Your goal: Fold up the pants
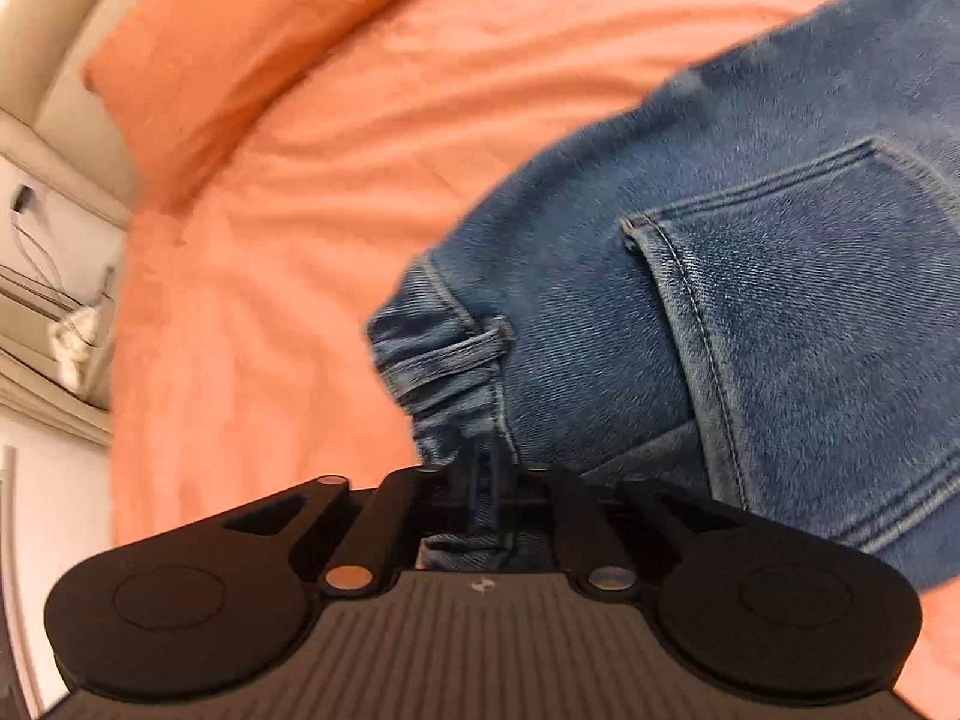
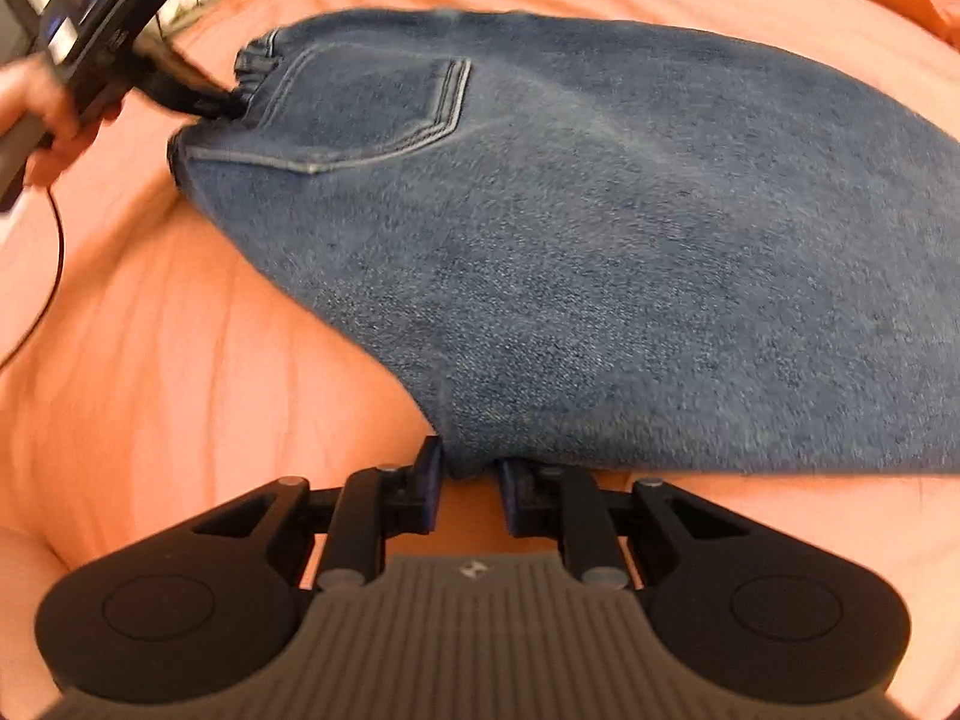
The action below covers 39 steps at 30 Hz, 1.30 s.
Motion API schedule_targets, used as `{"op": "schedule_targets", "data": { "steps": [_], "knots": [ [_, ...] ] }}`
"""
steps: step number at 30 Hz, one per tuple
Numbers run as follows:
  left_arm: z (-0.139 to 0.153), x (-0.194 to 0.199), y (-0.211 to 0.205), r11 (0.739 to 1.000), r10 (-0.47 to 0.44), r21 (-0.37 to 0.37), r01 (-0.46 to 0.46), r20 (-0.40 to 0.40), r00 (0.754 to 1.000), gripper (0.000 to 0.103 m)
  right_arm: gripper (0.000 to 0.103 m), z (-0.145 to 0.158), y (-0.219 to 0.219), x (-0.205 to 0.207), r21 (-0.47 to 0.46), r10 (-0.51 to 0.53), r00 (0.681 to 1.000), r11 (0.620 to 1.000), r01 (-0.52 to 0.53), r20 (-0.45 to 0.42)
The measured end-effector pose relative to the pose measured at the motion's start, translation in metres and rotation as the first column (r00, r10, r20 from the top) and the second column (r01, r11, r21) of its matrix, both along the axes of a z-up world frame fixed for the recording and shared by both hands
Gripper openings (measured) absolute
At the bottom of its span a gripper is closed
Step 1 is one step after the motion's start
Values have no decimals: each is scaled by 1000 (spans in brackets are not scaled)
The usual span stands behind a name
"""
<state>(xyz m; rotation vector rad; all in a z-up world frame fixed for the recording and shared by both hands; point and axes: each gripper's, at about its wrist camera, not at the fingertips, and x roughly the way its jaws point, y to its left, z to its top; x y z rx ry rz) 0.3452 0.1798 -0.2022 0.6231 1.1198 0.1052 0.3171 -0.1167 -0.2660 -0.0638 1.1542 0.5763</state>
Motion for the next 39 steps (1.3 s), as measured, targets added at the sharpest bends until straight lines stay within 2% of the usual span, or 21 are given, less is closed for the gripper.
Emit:
{"op": "schedule_targets", "data": {
  "steps": [1, 2, 6, 9, 12, 14, 18, 24, 28, 30, 32, 35, 36, 37, 39],
  "knots": [
    [8, -6, -1, 1000, -1, -5, 1, 13, 1000, 21, 28, 2, -6, -1, 6, -15, 1000, 1000, 15, -8],
    [16, -12, -1, 1000, 3, -20, -3, 20, 1000, 22, 31, 6, -13, -3, 10, -25, 1000, 1000, 25, -4],
    [44, -33, -15, 999, -1, -48, 3, 37, 999, 23, 32, 18, -55, -11, 10, -61, 998, 998, 61, 32],
    [57, -39, -32, 997, 0, -74, 3, 34, 999, 23, 32, 24, -104, -8, 10, -145, 989, 989, 145, 33],
    [60, -43, -49, 992, 14, -128, -10, 31, 999, 23, 32, 31, -167, 0, 13, -264, 964, 965, 263, 34],
    [58, -47, -59, 991, 23, -134, -18, 30, 999, 23, 32, 37, -215, 5, 7, -341, 939, 940, 341, 51],
    [47, -48, -77, 990, 54, -134, -51, 17, 998, 23, 32, 47, -322, 17, 5, -517, 853, 856, 518, 67],
    [34, -51, -94, 985, 104, -136, -103, 3, 995, 23, 33, 54, -477, 42, 31, -740, 669, 672, 740, 65],
    [27, -43, -105, 981, 133, -140, -133, -7, 991, 23, 33, 47, -548, 57, 83, -825, 564, 563, 822, 17],
    [22, -37, -111, 980, 145, -138, -145, -12, 989, 23, 33, 39, -564, 65, 124, -859, 511, 504, 855, -35],
    [18, -31, -116, 980, 157, -121, -158, -19, 987, 22, 33, 30, -574, 70, 161, -874, 479, 463, 872, -84],
    [14, -24, -119, 979, 173, -107, -175, -29, 984, 22, 31, 20, -586, 82, 194, -874, 469, 441, 876, -130],
    [14, -23, -119, 977, 180, -106, -183, -34, 983, 22, 21, 15, -587, 85, 200, -875, 465, 435, 878, -139],
    [13, -21, -119, 977, 185, -105, -187, -37, 982, 22, 17, 14, -587, 87, 207, -874, 463, 431, 878, -146],
    [13, -20, -119, 977, 187, -101, -190, -39, 982, 22, 13, 11, -587, 93, 199, -875, 463, 433, 879, -140]
  ]
}}
